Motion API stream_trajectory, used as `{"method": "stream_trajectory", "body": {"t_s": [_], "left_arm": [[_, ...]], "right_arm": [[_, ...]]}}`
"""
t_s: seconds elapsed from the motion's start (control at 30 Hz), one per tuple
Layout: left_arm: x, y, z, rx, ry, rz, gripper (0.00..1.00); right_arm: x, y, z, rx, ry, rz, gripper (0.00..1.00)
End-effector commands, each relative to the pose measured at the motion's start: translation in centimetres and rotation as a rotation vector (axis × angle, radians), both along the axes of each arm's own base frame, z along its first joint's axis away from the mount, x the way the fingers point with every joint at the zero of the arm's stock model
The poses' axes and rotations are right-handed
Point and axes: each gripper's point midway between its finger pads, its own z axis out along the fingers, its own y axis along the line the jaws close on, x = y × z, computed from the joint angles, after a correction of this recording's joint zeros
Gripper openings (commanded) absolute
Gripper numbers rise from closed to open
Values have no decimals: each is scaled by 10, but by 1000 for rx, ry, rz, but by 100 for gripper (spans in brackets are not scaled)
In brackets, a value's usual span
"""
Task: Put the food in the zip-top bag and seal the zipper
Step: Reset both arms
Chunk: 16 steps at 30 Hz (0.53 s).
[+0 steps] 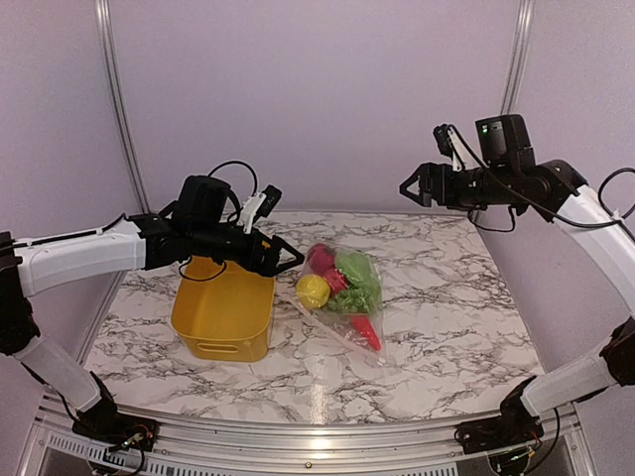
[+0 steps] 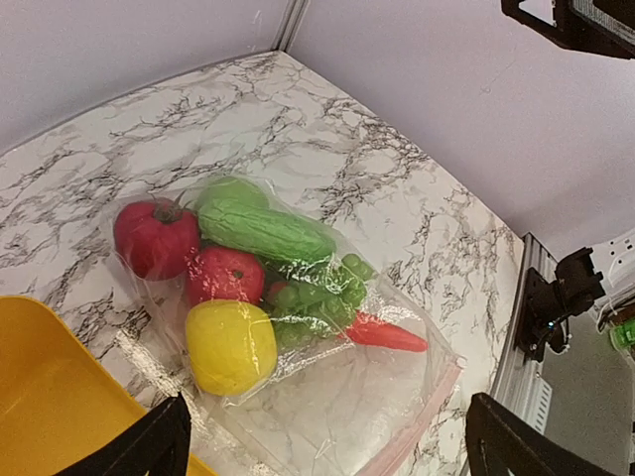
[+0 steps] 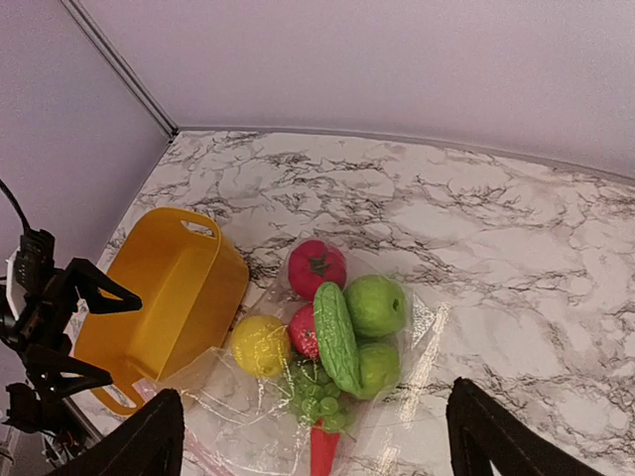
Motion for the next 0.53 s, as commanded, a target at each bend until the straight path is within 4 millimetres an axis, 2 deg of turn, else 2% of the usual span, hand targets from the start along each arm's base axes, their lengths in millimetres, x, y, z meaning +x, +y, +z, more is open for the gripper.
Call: {"method": "stream_trajectory", "body": {"t_s": [0.0,0.17,0.23,0.37,0.5], "left_arm": [[-6,46,20,181,-99,81,99],[3,84,62,184,-168,287,99],[11,103,79,164,-162,421,99],[20,134,99,138,-126,581,99],[20,153,122,104,-194,656,99]], "right_arm": [[16,-41,23,-68,-136,-214,97],[29,-59,33,-104,-212,-328,98],[34,-66,35,-117,-233,-380,99],[43,-81,46,-126,-280,-480,98],[45,-85,57,-111,-327,-508,99]]}}
